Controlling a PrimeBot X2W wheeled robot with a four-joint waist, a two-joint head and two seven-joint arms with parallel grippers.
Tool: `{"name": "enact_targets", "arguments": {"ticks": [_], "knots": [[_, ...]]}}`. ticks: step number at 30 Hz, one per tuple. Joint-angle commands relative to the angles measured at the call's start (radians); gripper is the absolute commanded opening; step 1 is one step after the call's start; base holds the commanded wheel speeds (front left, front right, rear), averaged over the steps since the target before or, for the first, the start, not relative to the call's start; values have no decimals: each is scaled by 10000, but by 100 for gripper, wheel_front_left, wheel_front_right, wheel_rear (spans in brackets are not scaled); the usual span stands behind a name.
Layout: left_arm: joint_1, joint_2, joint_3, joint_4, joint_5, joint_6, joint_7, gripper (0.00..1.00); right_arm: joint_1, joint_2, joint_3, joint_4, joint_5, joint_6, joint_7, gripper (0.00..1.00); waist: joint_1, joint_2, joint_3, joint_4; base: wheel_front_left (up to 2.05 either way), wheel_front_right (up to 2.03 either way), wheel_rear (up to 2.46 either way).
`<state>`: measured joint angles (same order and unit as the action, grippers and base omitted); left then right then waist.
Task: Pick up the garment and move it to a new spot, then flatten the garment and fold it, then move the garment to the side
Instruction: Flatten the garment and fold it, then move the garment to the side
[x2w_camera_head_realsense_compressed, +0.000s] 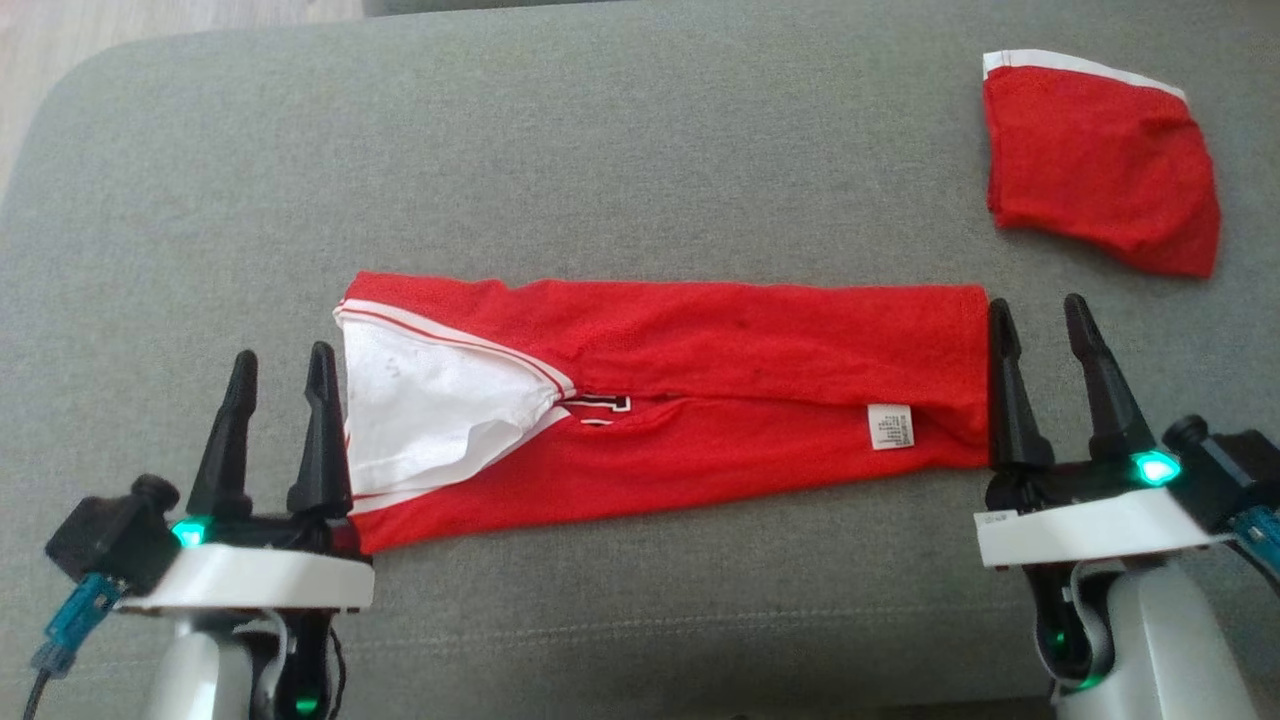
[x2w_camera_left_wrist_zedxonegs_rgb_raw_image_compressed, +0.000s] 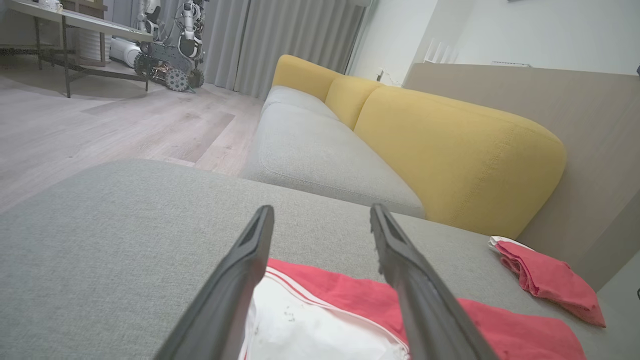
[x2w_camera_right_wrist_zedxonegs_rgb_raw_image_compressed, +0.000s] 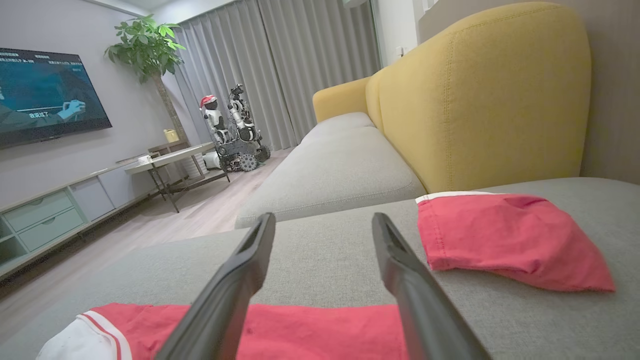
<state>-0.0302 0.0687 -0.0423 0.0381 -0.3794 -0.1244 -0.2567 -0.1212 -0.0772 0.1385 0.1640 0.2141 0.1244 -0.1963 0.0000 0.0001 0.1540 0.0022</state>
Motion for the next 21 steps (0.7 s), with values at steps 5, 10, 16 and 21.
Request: {"name": "enact_targets", "arguments": {"ticks": [5, 10, 16, 21], "knots": [[-422, 67, 328, -288, 83, -59, -51, 100, -197, 151, -115, 65, -88, 63, 84, 100, 0, -1, 128, -20, 0, 0, 0], [-537, 174, 70, -222, 115, -61, -51, 100, -846, 245, -662, 1489, 368, 63, 911, 100, 0, -1, 515, -3, 0, 0, 0], [-702, 201, 3, -147, 18, -62, -51, 100, -1704, 265, -1148, 3070, 904, 63, 1340, 100, 0, -1, 915, 204, 0, 0, 0], [-752, 305, 66, -108, -16, -62, -51, 100, -2099, 267, -1255, 3908, 1125, 63, 1391, 100, 0, -1, 1091, 334, 0, 0, 0]]}}
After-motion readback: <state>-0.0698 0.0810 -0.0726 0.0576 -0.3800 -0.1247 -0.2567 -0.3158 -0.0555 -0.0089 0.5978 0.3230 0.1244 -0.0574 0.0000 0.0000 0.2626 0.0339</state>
